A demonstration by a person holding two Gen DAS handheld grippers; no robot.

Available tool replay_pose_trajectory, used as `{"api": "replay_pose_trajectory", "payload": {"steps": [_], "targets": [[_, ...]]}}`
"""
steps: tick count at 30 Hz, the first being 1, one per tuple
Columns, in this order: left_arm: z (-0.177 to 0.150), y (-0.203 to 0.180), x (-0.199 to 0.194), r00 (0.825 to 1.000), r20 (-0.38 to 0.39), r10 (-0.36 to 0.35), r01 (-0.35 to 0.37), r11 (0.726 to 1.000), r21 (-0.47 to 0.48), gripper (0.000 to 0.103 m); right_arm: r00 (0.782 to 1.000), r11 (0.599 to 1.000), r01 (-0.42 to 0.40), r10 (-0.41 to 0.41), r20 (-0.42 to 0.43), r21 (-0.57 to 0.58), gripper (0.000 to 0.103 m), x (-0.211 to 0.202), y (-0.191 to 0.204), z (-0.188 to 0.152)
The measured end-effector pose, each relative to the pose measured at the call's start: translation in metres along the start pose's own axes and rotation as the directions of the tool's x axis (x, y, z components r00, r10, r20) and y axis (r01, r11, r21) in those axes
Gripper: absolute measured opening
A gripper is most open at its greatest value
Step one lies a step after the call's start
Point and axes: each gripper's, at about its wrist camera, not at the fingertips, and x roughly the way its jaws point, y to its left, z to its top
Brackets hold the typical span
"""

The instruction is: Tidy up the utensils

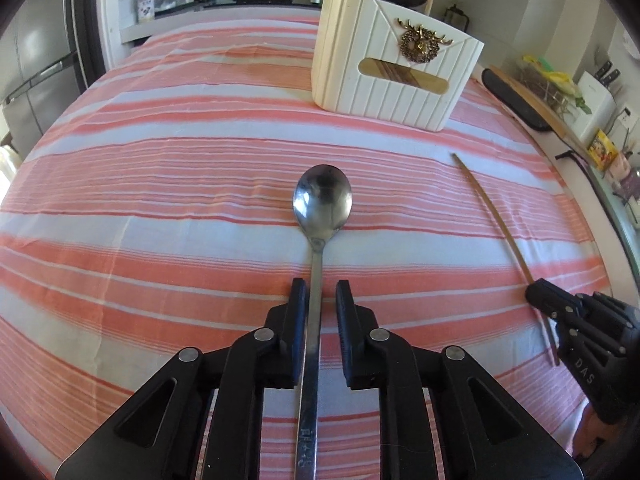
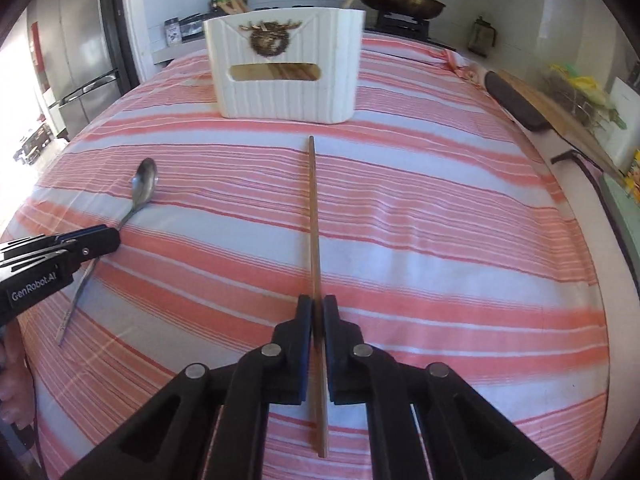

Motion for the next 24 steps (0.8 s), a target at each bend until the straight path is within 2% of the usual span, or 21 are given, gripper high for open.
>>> {"api": "replay_pose_trajectory", "payload": {"steps": [5,6,7,9,15,20,22,24], "targets": [[-0.001,-0.009,-0.001,1.0,0.006,0.015,-0.015,1.0,0.025,0.047,0.998,0.998,0.06,-0.061,0.005,0.031,0.008,-0.013,-0.026,-0.018],[-0.002,-0.011,-0.001,1.0,0.007,0.019,-0.019,0.999,0.027,0.051,0.998,0.998,0.063,-0.063,0.008,0.029,0.016,-0.016,-0.028,-0.02],[-0.002,-0.012,-0.001,1.0,0.007,0.027,-0.027,0.999,0.029,0.053,0.998,0.998,0.058,-0.058,0.012,0.025,0.037,-0.017,-0.03,-0.022],[-0.003,-0.013,0.0,0.999,0.007,0.033,-0.033,0.999,0.036,0.058,0.999,0.999,0.033,-0.034,0.026,0.027,0.057,-0.019,-0.031,-0.025],[-0.007,-0.02,0.002,0.998,0.003,0.067,-0.067,0.994,0.081,0.073,0.999,1.0,0.02,-0.021,0.037,0.024,0.058,-0.015,-0.028,-0.029],[-0.008,-0.021,0.002,0.998,-0.012,0.069,-0.067,0.992,0.107,0.078,0.999,0.999,-0.001,-0.001,0.047,0.041,0.058,-0.015,-0.031,-0.031],[-0.006,-0.015,-0.001,0.998,-0.042,0.052,-0.046,0.99,0.134,0.078,1.0,1.0,-0.006,0.005,0.022,0.018,0.058,-0.016,-0.03,-0.031],[-0.004,-0.002,-0.006,0.998,-0.066,0.017,-0.006,0.988,0.157,0.078,0.997,0.999,-0.052,0.052,-0.054,-0.002,0.058,-0.017,-0.035,-0.026]]}}
